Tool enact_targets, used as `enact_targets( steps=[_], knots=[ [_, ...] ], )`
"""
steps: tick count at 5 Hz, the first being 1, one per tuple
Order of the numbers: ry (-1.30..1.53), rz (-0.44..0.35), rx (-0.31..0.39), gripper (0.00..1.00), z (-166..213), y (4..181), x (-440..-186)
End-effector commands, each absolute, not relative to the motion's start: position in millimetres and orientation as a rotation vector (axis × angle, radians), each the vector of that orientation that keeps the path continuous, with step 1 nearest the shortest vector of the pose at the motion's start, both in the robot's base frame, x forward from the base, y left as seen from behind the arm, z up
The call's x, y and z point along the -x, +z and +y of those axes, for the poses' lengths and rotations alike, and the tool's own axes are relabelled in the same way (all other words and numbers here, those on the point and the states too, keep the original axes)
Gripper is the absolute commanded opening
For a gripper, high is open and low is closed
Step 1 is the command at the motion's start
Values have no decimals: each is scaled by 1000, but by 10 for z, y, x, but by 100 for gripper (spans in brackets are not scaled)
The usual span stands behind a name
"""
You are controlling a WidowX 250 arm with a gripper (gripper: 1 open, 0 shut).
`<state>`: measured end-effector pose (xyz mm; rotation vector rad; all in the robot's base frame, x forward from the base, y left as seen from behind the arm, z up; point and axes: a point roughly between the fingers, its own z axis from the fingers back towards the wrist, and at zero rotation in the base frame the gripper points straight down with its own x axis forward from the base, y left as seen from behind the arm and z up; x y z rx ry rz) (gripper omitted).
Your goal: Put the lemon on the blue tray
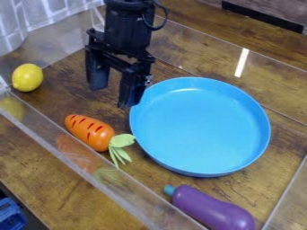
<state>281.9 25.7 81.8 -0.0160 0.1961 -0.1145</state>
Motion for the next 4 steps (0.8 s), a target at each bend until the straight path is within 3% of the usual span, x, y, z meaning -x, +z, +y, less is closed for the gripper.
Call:
enact_targets(
  steps=[1, 4],
  knots=[
    [-101, 169, 13, 100, 343, 858, -2842],
    [-113, 175, 19, 100, 423, 750, -2850]
  ],
)
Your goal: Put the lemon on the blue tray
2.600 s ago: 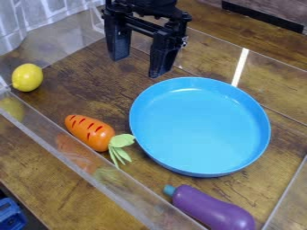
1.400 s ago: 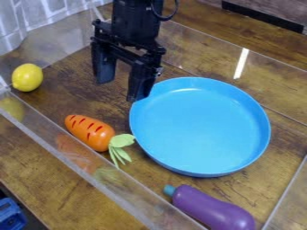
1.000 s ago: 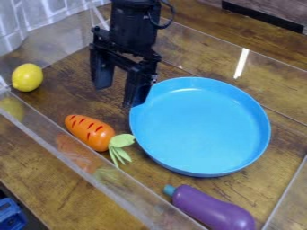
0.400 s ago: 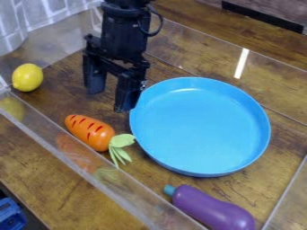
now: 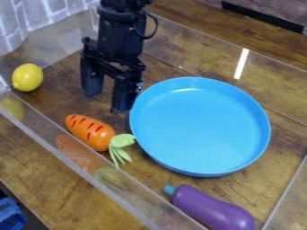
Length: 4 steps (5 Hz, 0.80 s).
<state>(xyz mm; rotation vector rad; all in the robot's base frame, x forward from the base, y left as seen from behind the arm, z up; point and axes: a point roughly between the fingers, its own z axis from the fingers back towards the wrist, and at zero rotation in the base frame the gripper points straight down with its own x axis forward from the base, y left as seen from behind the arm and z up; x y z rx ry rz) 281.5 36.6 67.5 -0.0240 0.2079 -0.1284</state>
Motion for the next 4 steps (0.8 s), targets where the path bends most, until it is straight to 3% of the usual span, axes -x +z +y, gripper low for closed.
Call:
enact_targets(
  steps=[1, 4],
  knots=[
    [-119, 175, 21, 100, 431, 712, -2865],
    [-124, 169, 25, 100, 474, 630, -2905]
  ],
)
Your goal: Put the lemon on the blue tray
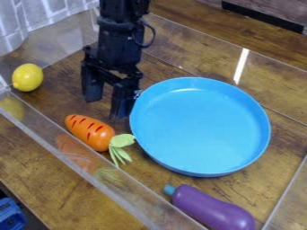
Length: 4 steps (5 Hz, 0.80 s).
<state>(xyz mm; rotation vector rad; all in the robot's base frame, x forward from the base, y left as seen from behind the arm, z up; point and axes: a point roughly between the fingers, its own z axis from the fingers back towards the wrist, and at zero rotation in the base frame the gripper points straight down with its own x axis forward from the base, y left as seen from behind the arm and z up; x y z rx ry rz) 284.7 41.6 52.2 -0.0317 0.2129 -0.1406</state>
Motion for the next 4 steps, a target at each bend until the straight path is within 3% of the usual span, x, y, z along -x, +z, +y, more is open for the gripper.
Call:
enact_targets(
  steps=[1, 4],
  knots=[
    [-126, 165, 25, 100, 490, 603, -2923],
    [-143, 162, 33, 100, 546, 552, -2920]
  ],
)
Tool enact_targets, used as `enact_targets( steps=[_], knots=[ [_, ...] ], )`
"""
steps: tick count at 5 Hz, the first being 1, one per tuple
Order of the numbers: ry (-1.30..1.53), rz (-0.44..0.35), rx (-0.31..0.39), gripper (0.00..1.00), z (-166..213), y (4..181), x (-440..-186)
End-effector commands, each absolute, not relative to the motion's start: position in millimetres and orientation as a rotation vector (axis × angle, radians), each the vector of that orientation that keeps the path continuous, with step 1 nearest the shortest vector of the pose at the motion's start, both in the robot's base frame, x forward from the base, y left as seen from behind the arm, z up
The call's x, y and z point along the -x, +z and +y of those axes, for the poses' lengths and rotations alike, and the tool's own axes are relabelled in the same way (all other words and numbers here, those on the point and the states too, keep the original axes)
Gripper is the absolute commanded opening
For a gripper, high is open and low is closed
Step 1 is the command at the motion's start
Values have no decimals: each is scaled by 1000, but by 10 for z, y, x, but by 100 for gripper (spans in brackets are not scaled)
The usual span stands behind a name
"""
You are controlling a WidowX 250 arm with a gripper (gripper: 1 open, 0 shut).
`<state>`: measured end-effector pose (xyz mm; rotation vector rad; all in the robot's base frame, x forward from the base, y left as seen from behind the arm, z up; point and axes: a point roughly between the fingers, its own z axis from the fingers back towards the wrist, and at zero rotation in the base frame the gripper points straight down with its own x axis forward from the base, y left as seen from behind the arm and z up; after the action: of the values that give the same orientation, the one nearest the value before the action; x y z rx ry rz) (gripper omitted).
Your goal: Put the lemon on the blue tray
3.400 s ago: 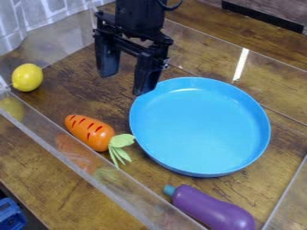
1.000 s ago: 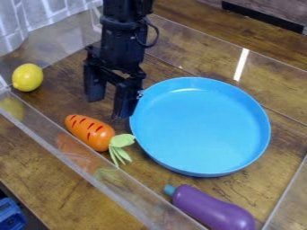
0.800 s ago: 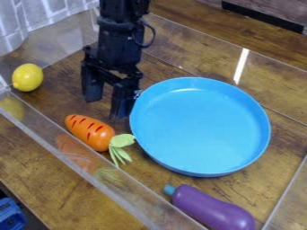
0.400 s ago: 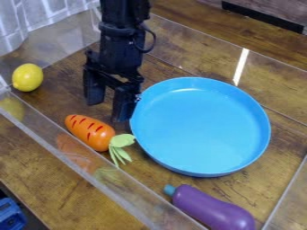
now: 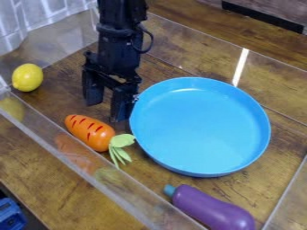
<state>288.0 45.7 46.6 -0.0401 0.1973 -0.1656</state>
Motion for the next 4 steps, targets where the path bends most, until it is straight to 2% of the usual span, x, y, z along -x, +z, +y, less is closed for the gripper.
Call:
enact_targets(
  steps=[1, 4],
  knots=[
    [-154, 163, 35, 100, 584, 545, -2902],
    [-181, 151, 42, 100, 715, 518, -2860]
  ],
)
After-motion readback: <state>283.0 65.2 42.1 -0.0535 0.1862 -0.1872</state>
